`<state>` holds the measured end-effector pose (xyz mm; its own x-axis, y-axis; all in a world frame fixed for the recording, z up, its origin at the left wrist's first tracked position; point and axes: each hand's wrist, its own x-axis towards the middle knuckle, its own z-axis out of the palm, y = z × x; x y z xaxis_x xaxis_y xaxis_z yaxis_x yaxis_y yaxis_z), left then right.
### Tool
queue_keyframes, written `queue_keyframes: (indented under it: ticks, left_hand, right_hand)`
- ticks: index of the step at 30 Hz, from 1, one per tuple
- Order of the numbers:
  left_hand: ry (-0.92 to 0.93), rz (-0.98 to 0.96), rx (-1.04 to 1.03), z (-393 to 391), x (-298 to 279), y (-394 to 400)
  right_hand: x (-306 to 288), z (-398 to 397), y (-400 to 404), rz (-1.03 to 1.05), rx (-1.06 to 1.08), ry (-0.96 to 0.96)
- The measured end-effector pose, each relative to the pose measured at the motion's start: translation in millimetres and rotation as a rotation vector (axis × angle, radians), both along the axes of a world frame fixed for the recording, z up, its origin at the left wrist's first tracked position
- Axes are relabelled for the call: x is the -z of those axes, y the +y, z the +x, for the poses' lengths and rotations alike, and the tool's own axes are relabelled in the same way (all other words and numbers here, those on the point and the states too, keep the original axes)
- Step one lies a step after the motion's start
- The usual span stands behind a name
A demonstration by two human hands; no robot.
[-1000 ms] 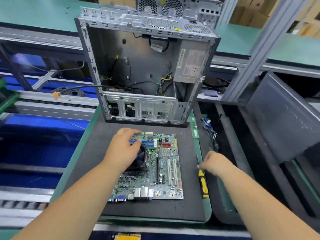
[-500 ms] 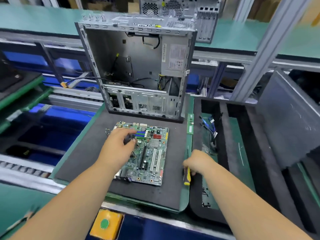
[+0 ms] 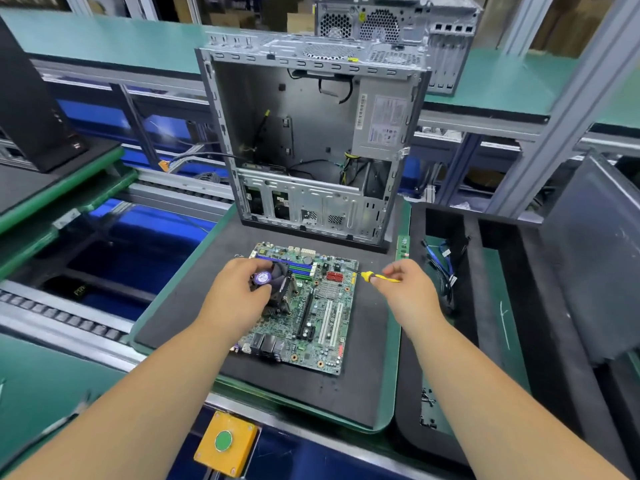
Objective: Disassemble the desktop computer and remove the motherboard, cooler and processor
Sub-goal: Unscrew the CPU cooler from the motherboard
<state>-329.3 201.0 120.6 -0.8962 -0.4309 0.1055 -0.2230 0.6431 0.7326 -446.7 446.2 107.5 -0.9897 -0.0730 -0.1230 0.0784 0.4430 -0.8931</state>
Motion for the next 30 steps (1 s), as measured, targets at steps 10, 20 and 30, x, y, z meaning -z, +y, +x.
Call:
queue_keyframes:
  ticks: [10,20,30]
  left_hand:
    - [-0.196,-0.418,0.390,-40,16,-39]
    - [-0.352,-0.768,0.633,-76,38,-47]
    - [-0.363,-0.780,0.613,-79,36,-44]
  right_hand:
    - [-38,6,-54,-0.178,-0.055,0.222]
    - [-44,3,-104,-0.032,-0.192,0.294]
    - [-41,4,-113,0.089,-0.209,0.340]
